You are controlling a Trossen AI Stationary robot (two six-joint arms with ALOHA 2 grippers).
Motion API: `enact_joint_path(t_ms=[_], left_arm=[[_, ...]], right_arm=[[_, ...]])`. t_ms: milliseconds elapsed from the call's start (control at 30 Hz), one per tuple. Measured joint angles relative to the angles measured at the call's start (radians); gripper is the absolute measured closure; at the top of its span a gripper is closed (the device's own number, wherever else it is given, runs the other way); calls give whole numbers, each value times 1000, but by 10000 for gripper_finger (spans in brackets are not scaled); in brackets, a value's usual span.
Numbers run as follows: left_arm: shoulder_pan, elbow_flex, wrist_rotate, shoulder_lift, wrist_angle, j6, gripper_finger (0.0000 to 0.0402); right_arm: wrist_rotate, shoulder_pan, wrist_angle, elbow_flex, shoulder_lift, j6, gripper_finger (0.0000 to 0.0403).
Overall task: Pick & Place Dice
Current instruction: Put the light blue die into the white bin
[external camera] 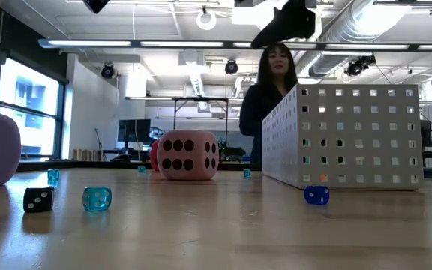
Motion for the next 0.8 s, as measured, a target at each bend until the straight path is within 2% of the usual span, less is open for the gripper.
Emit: enact_joint_path(t_ms=[167, 800], left_arm=[[0, 0, -6, 3, -2, 17, 214], [-13, -11, -12, 44, 9, 35, 214]], right_arm=[[-46, 0, 26, 0, 0, 0, 4], [-49, 0, 66, 0, 0, 0, 4]])
